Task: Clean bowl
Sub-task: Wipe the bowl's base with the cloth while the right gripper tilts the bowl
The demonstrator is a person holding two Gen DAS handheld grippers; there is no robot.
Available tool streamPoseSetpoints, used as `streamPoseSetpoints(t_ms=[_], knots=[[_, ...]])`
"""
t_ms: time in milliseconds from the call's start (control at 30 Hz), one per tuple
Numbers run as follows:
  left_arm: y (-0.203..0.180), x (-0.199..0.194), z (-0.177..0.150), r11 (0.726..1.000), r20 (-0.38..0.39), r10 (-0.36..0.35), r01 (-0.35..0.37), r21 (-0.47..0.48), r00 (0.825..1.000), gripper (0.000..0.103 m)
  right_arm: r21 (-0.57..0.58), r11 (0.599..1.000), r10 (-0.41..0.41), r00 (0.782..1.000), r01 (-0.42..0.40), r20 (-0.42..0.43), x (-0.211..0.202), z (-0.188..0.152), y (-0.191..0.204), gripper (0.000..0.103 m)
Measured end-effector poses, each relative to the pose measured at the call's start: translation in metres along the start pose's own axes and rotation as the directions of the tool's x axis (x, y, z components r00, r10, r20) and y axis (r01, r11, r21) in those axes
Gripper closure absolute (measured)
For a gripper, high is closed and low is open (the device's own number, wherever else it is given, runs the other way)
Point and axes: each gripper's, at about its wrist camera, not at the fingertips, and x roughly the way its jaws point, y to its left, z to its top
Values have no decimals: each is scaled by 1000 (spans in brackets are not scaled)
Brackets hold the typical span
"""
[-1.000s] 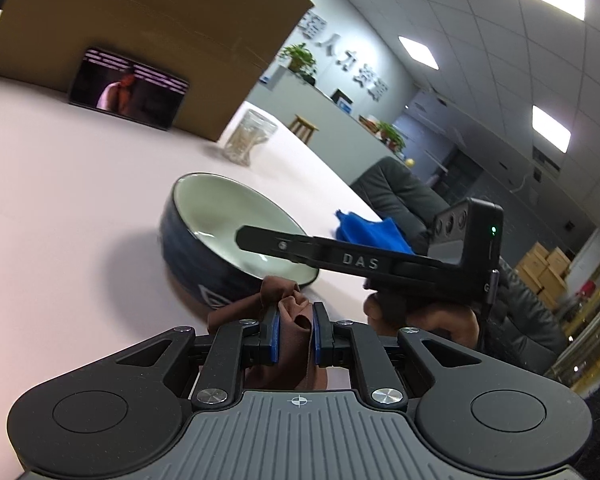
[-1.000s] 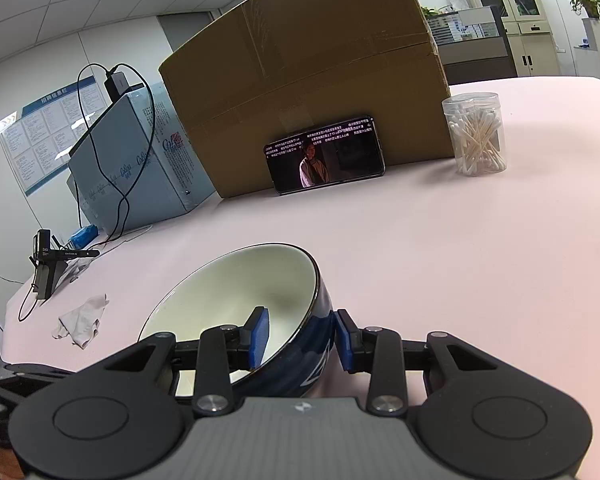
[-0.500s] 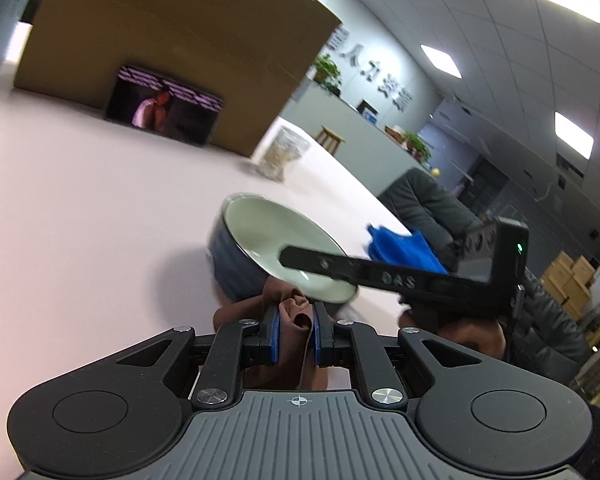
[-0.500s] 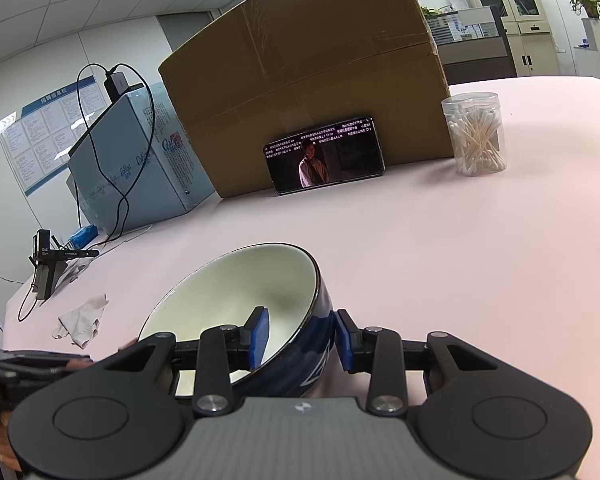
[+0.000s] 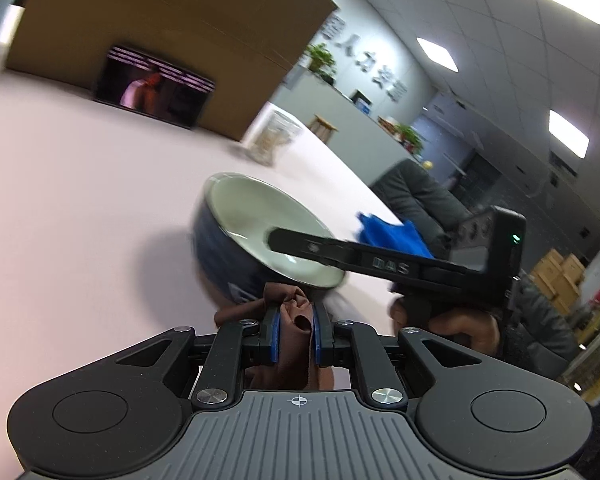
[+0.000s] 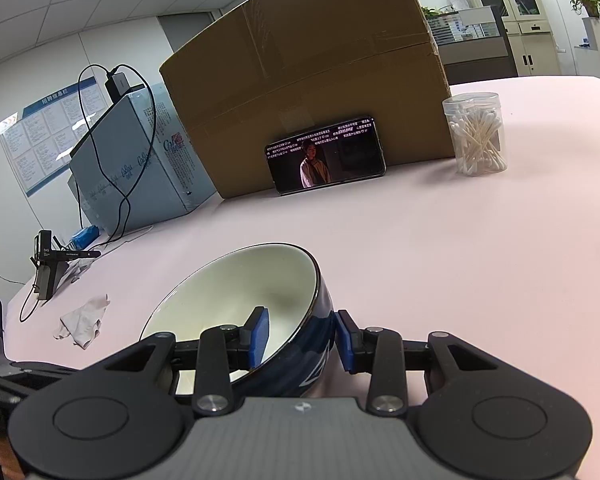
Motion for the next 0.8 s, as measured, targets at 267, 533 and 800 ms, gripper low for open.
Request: streamPoseSetpoints(t_ms=[267, 533, 800], knots=[[-3, 5, 1, 1000, -16, -20, 20, -3, 1000, 90, 1, 1000, -3, 1000, 3, -1, 0, 0, 0, 64], [-13, 23, -2, 996, -72, -91, 92, 12, 993, 90, 0, 1000, -5, 1000, 5, 0, -1, -1, 4, 64], [-11, 24, -3, 996, -78, -82, 83, 13, 994, 90, 1, 1000, -3, 1000, 3, 1, 0, -1, 6, 63]])
